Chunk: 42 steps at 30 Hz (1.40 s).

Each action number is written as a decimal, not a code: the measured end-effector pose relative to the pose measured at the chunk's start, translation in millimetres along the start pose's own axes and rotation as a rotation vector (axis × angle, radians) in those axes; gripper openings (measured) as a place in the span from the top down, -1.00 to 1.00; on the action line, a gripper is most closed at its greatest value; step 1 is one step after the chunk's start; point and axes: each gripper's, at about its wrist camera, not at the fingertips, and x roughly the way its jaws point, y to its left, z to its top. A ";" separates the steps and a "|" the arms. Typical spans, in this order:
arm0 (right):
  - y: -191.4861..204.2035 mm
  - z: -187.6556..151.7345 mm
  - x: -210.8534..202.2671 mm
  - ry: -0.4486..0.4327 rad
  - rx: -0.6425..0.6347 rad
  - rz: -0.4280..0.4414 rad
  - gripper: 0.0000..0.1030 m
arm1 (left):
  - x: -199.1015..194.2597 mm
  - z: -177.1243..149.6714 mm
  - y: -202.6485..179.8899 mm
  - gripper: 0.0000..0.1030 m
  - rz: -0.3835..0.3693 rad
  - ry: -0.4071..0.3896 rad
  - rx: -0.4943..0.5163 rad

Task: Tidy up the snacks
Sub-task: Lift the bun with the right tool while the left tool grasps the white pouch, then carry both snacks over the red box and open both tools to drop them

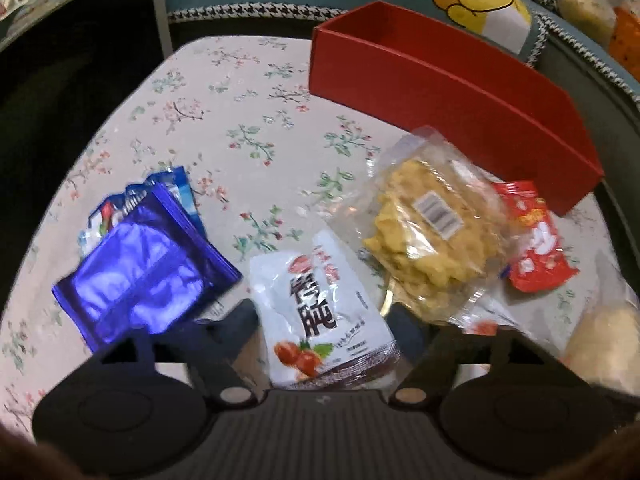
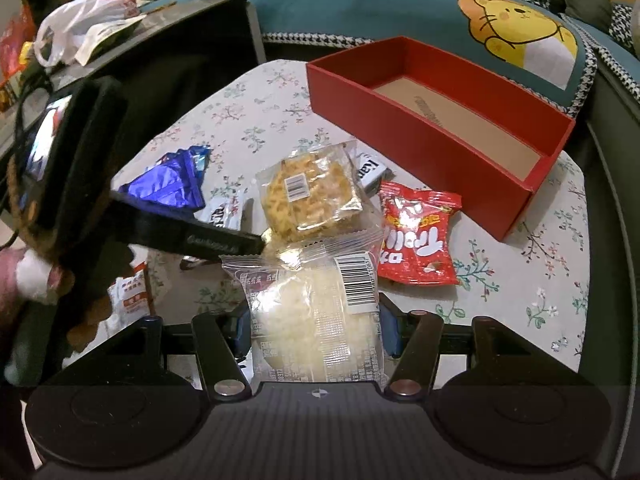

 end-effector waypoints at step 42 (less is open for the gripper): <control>-85.2 102.5 5.3 -0.230 0.198 -0.139 -0.27 | -10.2 151.5 -61.7 -0.87 -0.157 -0.234 -0.038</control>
